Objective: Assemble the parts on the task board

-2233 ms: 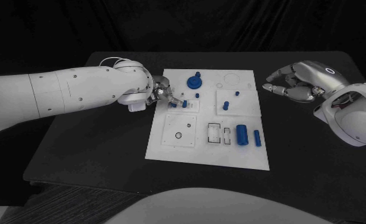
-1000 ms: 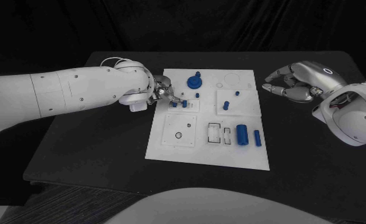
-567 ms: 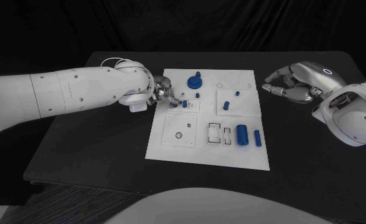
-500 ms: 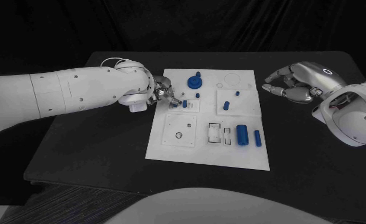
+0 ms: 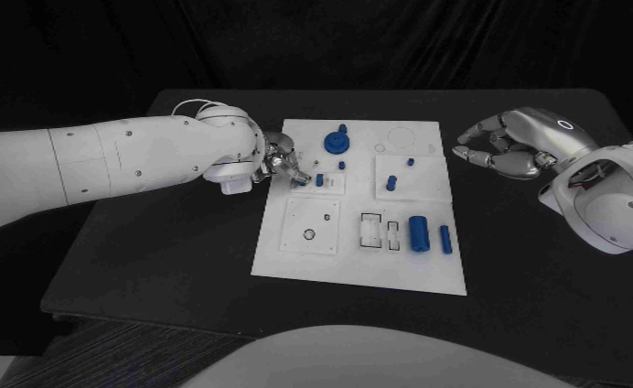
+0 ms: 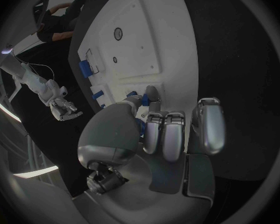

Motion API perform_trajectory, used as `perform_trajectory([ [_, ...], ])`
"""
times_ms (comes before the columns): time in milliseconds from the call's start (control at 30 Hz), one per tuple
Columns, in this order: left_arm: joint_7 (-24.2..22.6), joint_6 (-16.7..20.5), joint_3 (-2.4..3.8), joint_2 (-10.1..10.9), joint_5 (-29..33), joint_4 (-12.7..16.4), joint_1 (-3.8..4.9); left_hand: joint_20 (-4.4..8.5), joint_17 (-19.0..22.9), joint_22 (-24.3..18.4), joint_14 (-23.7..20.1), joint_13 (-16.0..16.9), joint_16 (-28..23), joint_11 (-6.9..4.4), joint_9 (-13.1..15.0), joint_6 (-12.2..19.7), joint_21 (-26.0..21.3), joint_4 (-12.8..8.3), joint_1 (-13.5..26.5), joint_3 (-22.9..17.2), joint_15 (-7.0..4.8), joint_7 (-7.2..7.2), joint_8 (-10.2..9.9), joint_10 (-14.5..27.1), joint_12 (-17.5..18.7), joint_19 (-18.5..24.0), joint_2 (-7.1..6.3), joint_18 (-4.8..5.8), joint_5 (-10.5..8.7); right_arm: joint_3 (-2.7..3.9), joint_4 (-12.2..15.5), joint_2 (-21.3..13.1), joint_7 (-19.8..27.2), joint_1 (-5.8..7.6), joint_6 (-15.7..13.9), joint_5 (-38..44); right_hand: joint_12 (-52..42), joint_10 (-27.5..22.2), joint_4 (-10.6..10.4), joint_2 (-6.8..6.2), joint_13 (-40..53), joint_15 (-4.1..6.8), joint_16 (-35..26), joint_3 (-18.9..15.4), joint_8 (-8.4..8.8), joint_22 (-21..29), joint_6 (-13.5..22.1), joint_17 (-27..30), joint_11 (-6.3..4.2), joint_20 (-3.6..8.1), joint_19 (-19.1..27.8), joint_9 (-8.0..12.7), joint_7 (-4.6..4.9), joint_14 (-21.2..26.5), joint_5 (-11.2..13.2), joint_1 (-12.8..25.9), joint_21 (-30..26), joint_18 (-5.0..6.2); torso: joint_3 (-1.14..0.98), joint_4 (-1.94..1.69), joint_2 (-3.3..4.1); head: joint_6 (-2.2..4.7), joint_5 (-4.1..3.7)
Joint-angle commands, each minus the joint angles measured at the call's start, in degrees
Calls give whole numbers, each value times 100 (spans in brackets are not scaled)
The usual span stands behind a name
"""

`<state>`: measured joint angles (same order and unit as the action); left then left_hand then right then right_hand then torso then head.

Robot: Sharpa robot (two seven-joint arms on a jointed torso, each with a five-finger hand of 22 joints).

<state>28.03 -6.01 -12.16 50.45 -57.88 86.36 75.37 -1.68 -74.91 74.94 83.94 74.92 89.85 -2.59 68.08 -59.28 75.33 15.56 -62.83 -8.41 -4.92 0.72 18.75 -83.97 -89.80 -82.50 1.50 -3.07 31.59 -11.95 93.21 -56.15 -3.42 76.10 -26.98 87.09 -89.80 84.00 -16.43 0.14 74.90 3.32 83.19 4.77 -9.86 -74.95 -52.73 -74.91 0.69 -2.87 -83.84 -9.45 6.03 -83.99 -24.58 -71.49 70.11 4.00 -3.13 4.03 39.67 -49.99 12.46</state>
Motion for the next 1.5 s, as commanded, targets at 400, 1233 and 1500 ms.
perform_trajectory([
  [400, -15, -73, -3, -18, -48, -12, -12, 33, -1509, 1048, 606, 1508, 15, -42, 9, -5, -46, -14, -82, -78, -28, -16, -4, -603, -20, -1, 8, -39, 48, 4, -14, 10, -29, -31, 13, 13, -20, 600, -1, 9, 1510, -8, -13, 37, 38, -938, -50, -506, 6, -4, 5, 11, -12, -400, -59, -75, -21, 23, 1, 6, -4, -1, 16],
  [1233, 11, -224, -4, -44, -48, -41, -13, -85, -1509, 1020, 606, 1508, 15, 118, -368, 84, -160, 130, 1456, 720, 102, 170, -450, -603, -20, 50, 495, -59, -1855, 4, -32, 22, -30, -65, 15, 12, -20, 600, -1, 14, 1510, -8, -10, 46, 37, -937, -55, -509, 7, -4, 6, 12, -13, -401, -74, -78, -24, 23, -1, 5, -2, -1, 6],
  [1500, 68, -205, -4, -22, -48, -36, -13, -87, -1509, 1024, 606, 1508, 15, 110, -276, 50, -148, 118, 1375, 800, 99, 154, -356, -603, -20, 42, 487, -57, -1795, 4, -38, 29, -25, -75, 20, 12, -20, 600, 0, 13, 1510, -9, -8, 49, 37, -938, -57, -512, 7, -4, 5, 13, -12, -401, -82, -79, -22, 23, 0, 6, 0, -1, 7],
])
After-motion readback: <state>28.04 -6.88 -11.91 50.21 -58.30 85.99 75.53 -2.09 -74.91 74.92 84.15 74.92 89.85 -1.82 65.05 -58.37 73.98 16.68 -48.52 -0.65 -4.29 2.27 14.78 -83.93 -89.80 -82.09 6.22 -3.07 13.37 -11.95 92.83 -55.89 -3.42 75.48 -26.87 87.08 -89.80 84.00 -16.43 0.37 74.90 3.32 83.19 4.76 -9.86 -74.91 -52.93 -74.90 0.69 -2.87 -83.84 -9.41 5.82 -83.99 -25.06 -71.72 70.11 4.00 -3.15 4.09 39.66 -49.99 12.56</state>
